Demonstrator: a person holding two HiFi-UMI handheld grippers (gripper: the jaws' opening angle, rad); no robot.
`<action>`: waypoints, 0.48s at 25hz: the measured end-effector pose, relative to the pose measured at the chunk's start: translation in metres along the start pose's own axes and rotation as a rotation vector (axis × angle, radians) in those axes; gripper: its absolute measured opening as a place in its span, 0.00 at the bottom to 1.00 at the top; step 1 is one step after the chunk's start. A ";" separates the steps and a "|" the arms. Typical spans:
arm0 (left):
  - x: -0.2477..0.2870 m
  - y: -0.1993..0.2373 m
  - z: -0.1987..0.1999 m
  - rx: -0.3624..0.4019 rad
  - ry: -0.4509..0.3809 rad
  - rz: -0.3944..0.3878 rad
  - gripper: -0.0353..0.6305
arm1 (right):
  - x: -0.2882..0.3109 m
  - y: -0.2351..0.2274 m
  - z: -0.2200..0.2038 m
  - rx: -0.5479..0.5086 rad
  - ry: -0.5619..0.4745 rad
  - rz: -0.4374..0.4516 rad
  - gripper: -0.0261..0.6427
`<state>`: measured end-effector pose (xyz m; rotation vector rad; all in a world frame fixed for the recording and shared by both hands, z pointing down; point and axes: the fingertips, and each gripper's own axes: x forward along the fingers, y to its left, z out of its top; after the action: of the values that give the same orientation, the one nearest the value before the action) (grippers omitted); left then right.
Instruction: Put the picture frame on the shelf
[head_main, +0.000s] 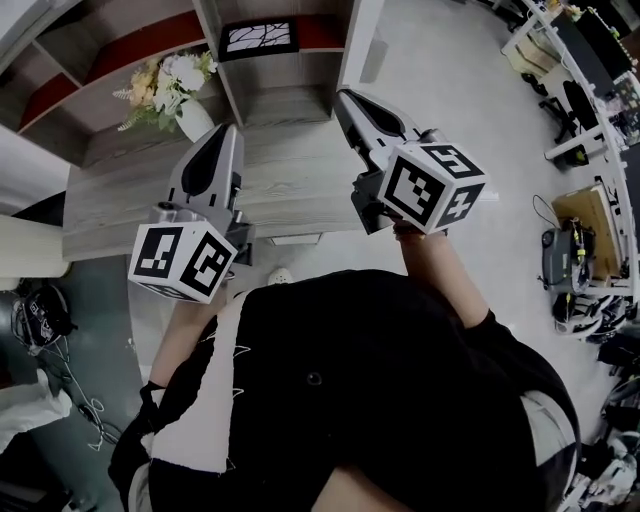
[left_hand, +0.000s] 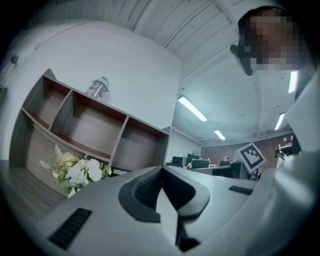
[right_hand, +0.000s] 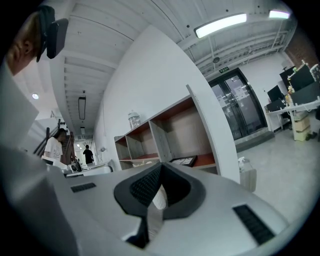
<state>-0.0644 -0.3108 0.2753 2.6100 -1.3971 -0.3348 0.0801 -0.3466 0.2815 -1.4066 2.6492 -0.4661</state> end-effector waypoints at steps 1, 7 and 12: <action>-0.003 -0.005 -0.003 0.000 0.002 0.006 0.07 | -0.005 -0.001 -0.001 -0.002 0.003 0.004 0.05; -0.022 -0.034 -0.016 0.002 0.004 0.038 0.07 | -0.035 0.004 -0.014 -0.032 0.020 0.040 0.05; -0.039 -0.053 -0.021 0.003 0.003 0.063 0.07 | -0.055 0.011 -0.021 -0.042 0.034 0.069 0.05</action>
<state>-0.0370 -0.2484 0.2871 2.5618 -1.4758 -0.3202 0.0978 -0.2909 0.2955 -1.3245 2.7402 -0.4339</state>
